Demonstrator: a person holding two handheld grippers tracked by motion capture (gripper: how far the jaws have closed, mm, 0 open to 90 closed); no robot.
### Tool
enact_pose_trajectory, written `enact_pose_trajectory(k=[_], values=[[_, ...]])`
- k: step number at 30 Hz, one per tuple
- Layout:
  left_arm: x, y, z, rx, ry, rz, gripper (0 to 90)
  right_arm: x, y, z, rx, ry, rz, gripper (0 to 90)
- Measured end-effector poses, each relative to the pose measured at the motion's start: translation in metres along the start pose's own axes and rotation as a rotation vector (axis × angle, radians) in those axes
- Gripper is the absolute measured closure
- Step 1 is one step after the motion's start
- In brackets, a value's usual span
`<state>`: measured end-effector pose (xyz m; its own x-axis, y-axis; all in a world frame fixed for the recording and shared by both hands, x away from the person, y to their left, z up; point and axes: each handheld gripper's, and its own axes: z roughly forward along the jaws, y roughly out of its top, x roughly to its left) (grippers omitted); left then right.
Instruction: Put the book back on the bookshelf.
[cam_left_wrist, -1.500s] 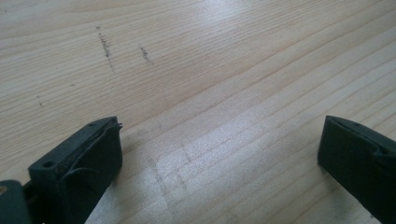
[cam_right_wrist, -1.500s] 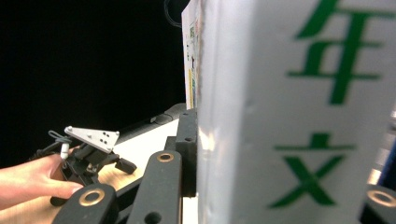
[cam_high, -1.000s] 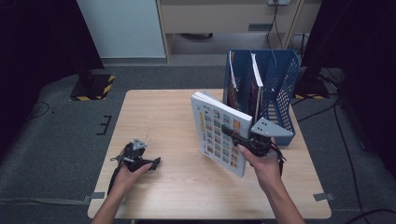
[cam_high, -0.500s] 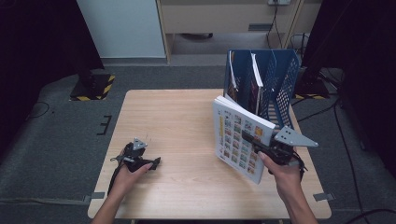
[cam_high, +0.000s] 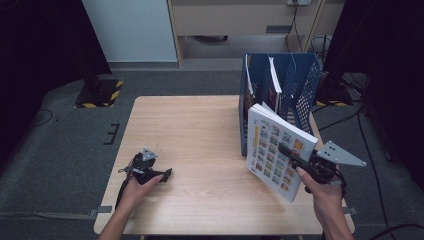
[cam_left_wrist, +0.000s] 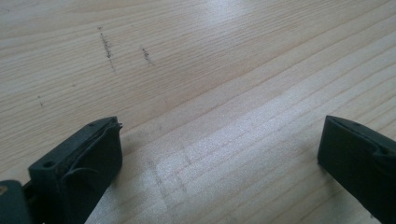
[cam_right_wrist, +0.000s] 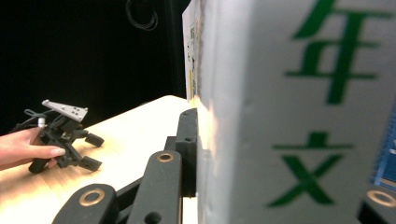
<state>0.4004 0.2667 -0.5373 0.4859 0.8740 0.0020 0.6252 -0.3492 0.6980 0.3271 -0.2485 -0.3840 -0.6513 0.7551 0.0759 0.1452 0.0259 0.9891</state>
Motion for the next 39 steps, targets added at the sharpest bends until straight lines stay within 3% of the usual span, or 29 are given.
enact_pose_trajectory(k=[20, 30, 39], values=[[0.000, 0.000, 0.000, -0.001, 0.003, -0.003, 0.0, -0.022, 0.005, -0.045, -0.041, -0.097, 0.019, 73.9], [-0.001, 0.000, 0.000, -0.001, 0.005, -0.005, 0.0, -0.019, 0.034, -0.057, -0.071, -0.093, 0.017, 73.9], [-0.001, 0.000, 0.000, -0.001, 0.005, -0.005, 0.0, -0.023, 0.057, -0.051, -0.056, -0.128, 0.024, 73.9]])
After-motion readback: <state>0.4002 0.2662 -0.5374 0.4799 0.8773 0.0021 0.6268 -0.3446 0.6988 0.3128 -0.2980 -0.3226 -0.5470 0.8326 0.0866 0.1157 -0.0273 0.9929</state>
